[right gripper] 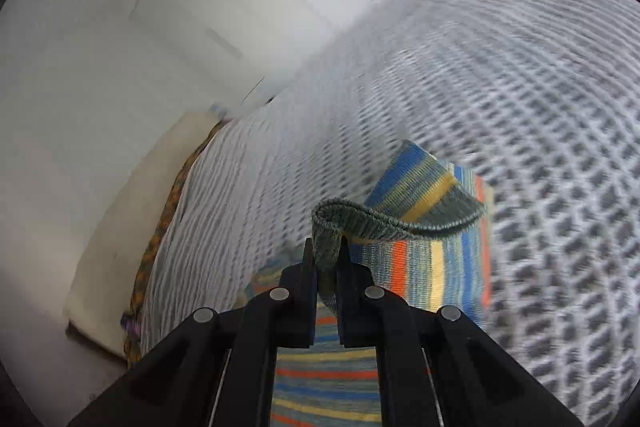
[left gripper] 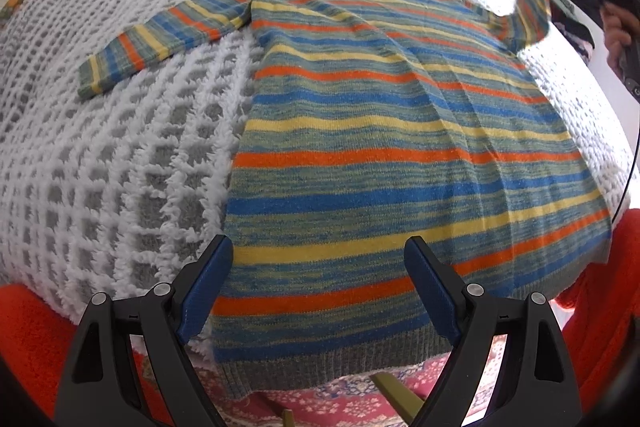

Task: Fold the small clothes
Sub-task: 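Fold the held sleeve across the chest with the right gripper, then open the right gripper and leave the sleeve on the chest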

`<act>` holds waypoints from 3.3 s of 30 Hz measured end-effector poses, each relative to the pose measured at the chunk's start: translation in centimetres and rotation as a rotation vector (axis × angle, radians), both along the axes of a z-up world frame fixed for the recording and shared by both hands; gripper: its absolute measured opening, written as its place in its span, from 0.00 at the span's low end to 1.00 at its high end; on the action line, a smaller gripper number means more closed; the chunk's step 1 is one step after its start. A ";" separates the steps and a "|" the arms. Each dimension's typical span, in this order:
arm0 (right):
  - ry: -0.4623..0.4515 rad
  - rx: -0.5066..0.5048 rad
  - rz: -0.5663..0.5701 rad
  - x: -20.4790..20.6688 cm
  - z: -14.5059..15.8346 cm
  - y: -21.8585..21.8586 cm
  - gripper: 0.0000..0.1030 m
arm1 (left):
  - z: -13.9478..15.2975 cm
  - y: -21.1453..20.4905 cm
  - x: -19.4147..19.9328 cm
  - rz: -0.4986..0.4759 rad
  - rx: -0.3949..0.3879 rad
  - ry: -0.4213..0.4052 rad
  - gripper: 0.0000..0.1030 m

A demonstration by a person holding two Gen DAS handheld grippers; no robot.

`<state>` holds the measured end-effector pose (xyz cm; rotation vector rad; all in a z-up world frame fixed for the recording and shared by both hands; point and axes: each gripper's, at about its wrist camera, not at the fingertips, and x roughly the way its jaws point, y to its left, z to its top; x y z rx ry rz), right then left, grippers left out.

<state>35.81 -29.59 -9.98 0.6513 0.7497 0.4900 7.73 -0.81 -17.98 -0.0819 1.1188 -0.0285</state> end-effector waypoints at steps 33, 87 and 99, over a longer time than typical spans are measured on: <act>0.408 0.004 -0.127 2.9 -12.1 -1.8 0.35 | 0.1 2.6 -0.8 0.065 -0.003 -0.011 0.86; 0.103 -0.339 0.302 -6.1 -5.1 18.8 0.70 | -0.3 6.9 -2.8 0.161 -0.161 -0.050 0.90; 0.365 -0.202 0.597 -4.7 -11.9 29.5 0.69 | -0.7 10.2 -3.1 0.261 -0.229 -0.039 0.90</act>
